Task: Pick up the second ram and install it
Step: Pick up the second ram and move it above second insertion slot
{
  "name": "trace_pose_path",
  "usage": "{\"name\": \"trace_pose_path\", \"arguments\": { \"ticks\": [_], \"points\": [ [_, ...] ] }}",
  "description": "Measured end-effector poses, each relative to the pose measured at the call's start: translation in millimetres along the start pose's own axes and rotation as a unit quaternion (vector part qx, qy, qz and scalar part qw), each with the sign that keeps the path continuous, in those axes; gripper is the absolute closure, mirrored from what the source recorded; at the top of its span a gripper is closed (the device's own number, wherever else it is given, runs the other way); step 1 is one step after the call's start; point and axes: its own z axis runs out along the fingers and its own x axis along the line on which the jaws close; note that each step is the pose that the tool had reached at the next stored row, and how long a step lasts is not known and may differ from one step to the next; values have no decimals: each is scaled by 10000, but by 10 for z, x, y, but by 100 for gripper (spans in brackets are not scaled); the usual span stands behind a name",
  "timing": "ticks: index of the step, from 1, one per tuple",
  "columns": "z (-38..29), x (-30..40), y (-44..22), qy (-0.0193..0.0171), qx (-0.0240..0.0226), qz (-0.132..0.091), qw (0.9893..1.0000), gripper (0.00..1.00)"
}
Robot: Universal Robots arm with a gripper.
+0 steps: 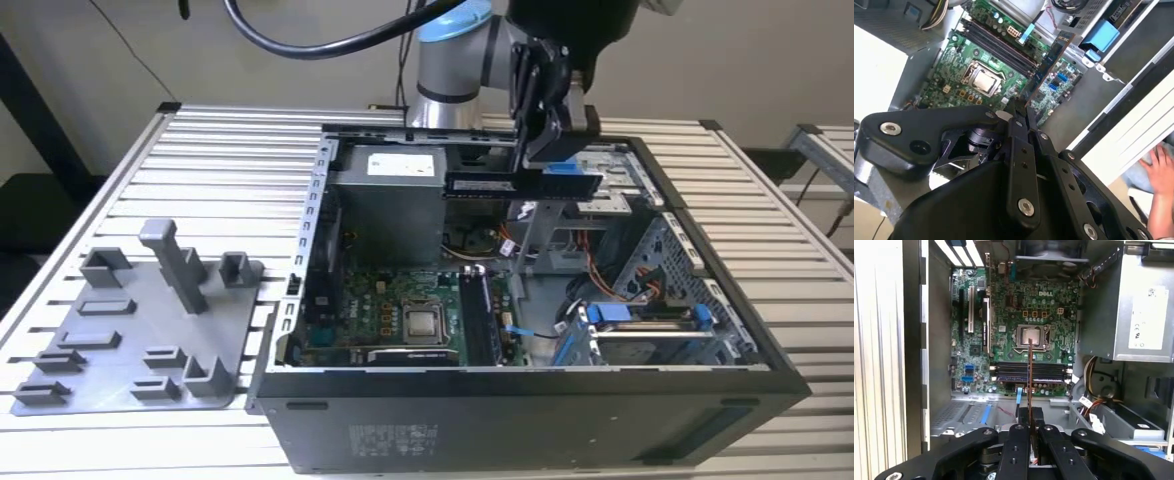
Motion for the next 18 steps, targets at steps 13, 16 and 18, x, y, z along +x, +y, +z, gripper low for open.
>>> {"name": "trace_pose_path", "arguments": {
  "ticks": [13, 16, 18],
  "points": [
    [2, -238, -5, 0, 3, -38, 10000, 86],
    [1, -307, -6, 0, 3, -38, 10000, 86],
    [2, -344, -7, -1, 4, -38, 10000, 86]
  ]
}}
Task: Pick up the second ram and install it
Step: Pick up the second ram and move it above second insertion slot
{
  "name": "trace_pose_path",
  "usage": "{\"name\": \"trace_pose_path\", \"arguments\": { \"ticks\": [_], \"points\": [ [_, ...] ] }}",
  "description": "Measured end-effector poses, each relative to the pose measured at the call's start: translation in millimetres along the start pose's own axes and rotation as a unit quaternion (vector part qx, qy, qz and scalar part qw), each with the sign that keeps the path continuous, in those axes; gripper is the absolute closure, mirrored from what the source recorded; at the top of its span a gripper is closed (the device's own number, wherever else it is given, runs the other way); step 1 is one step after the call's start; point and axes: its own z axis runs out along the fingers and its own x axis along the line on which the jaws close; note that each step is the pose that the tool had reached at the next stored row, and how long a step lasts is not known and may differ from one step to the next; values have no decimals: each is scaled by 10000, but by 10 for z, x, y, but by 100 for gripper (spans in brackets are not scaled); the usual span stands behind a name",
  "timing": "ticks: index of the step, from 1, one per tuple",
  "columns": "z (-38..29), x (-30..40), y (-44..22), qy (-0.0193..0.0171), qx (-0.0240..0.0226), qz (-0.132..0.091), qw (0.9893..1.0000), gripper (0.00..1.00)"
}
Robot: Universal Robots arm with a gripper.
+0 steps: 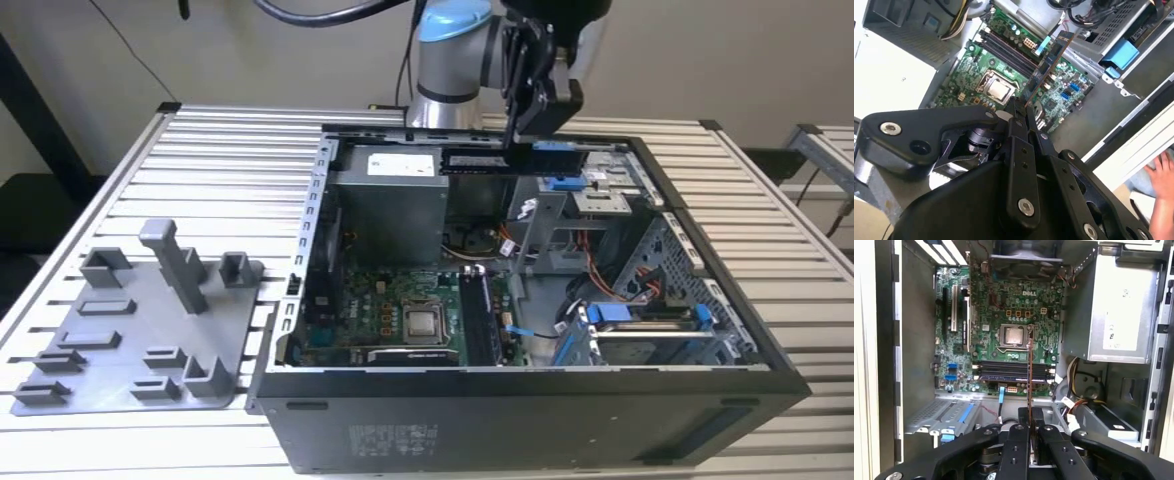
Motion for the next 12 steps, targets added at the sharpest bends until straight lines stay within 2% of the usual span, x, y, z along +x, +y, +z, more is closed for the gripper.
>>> {"name": "trace_pose_path", "arguments": {
  "ticks": [12],
  "points": [
    [1, -199, -5, 0, 0, 0, 10000, 86]
  ]
}}
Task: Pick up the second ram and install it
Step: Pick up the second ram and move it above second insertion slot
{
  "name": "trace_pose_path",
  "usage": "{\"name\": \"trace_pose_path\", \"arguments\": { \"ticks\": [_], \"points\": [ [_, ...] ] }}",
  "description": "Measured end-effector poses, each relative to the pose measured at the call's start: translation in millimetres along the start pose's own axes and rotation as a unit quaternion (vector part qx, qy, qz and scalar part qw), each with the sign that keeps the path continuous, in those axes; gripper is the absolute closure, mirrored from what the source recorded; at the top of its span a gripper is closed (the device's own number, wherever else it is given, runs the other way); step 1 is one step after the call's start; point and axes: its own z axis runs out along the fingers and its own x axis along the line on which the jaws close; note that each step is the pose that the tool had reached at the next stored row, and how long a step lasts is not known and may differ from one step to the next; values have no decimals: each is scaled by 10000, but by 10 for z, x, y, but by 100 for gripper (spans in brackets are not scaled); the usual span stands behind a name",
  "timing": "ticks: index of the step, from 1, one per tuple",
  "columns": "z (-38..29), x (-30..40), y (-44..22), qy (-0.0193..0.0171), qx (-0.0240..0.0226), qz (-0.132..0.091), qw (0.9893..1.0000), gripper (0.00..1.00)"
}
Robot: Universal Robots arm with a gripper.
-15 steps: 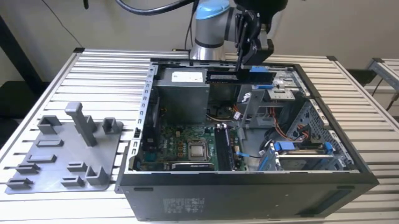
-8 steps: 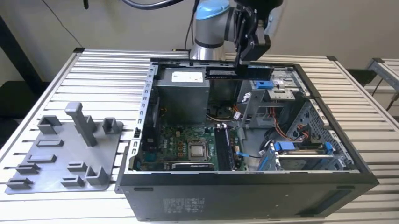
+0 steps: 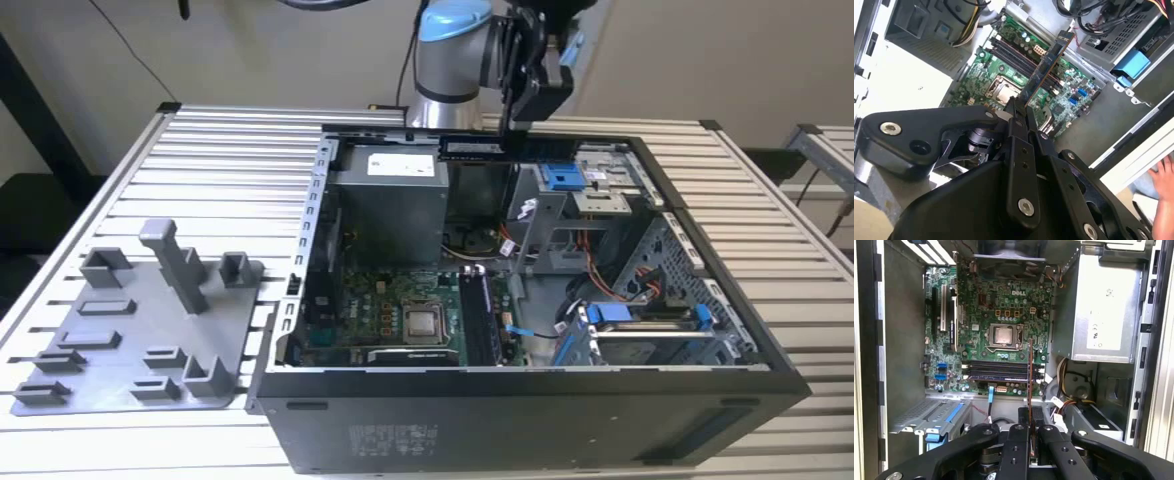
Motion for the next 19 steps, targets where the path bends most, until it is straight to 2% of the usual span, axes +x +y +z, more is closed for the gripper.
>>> {"name": "trace_pose_path", "arguments": {
  "ticks": [13, 19],
  "points": [
    [2, -153, -4, 0, 0, 0, 10000, 86],
    [1, -174, -5, 0, 0, 0, 10000, 86]
  ]
}}
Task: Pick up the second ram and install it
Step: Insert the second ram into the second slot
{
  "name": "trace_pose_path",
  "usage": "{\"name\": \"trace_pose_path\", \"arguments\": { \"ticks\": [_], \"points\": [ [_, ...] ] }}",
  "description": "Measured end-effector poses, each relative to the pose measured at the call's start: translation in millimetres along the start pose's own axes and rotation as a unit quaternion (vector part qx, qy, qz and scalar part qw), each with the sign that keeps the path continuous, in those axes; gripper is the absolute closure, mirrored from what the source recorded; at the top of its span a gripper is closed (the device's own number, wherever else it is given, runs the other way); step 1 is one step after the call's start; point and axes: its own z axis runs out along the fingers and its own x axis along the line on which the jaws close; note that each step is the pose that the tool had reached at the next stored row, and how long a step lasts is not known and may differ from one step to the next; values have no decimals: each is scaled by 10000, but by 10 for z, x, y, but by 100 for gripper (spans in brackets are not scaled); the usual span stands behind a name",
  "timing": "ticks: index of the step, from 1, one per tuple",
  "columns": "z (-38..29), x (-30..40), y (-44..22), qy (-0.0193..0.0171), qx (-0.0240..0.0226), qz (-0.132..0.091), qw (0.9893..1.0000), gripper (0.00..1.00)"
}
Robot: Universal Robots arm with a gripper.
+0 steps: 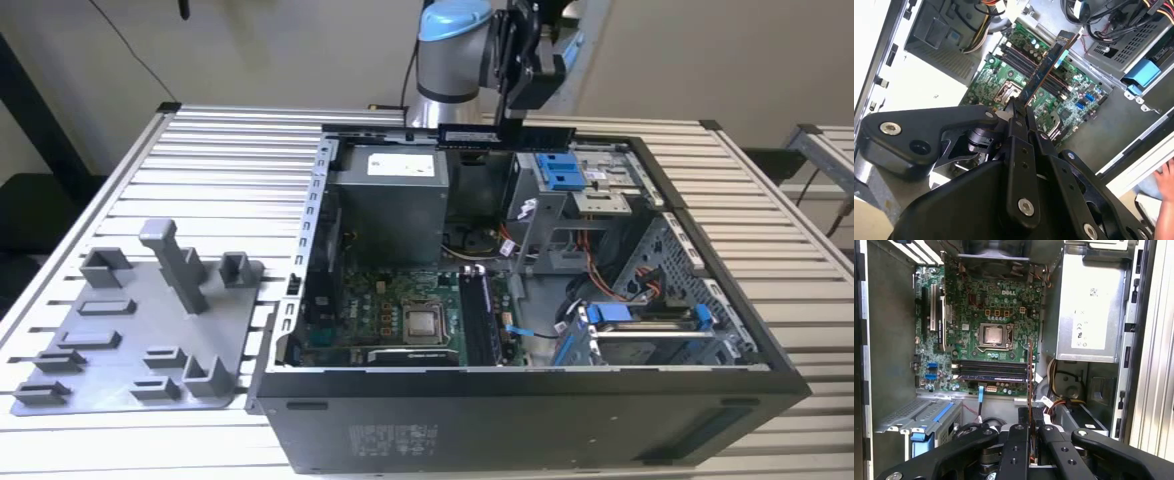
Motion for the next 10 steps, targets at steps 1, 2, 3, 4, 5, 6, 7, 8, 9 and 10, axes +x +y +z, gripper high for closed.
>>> {"name": "trace_pose_path", "arguments": {
  "ticks": [1, 2, 3, 4, 5, 6, 7, 8, 9, 10],
  "points": [
    [0, -1, 0, 0, 0, 0, 10000, 86],
    [0, -2, 0, 0, 0, 0, 10000, 86],
    [0, -2, 0, 0, 0, 0, 10000, 86],
    [0, -2, 0, 0, 0, 0, 10000, 86],
    [0, -2, 0, 0, 0, 0, 10000, 86],
    [0, -2, 0, 0, 0, 0, 10000, 86],
    [0, -2, 0, 0, 0, 0, 10000, 86],
    [1, -2, 0, 0, 0, 0, 10000, 86],
    [0, -2, 0, 0, 0, 0, 10000, 86],
    [1, -2, 0, 0, 0, 0, 10000, 86]
  ]
}}
